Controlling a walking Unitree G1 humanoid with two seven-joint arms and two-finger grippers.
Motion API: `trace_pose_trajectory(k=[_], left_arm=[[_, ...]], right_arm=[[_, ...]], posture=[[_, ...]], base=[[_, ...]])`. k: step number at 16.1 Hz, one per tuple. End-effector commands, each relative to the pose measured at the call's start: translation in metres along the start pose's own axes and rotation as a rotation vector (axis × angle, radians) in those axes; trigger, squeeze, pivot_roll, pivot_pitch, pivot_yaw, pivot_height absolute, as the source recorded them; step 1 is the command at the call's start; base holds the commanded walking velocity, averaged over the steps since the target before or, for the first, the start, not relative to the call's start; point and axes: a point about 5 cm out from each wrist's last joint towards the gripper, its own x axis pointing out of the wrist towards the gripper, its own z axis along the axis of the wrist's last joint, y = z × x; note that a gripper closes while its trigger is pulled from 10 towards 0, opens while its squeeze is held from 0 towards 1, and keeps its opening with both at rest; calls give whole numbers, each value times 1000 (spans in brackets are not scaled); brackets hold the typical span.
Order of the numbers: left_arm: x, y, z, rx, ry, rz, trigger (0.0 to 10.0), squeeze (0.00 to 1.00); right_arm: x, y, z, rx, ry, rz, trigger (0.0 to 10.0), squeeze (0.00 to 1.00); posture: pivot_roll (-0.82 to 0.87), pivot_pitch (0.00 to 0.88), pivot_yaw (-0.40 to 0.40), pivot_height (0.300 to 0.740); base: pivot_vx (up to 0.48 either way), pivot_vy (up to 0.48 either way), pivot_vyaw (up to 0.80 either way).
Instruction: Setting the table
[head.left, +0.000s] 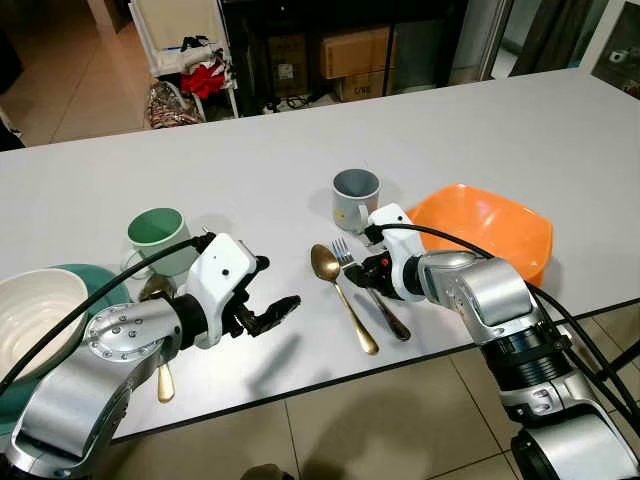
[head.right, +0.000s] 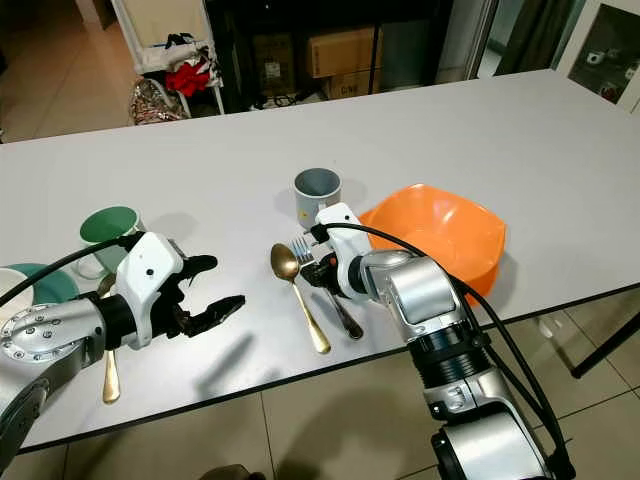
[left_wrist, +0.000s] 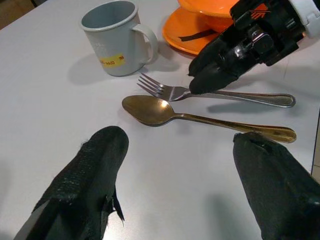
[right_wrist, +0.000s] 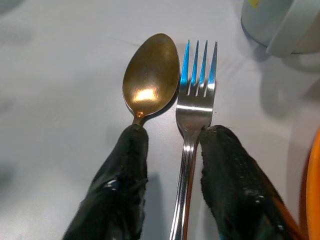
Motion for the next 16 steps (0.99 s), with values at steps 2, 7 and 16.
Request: trace_pose_trajectory(k=[2, 7, 16], left_arm=[[2, 1, 0, 6, 7, 2, 10000, 71], [2, 1, 0, 6, 7, 2, 10000, 71], [2, 1, 0, 6, 7, 2, 10000, 71]], right_arm=[[-1, 1, 4, -16, 0, -5, 10000, 1000], [-1, 1, 4, -16, 0, -5, 10000, 1000], [-1, 1, 4, -16, 0, -5, 10000, 1000]], posture=[[102, 0, 54, 740], [102, 0, 54, 740], [102, 0, 54, 740]], base=[[0, 0, 0], [0, 0, 0], [0, 0, 0]])
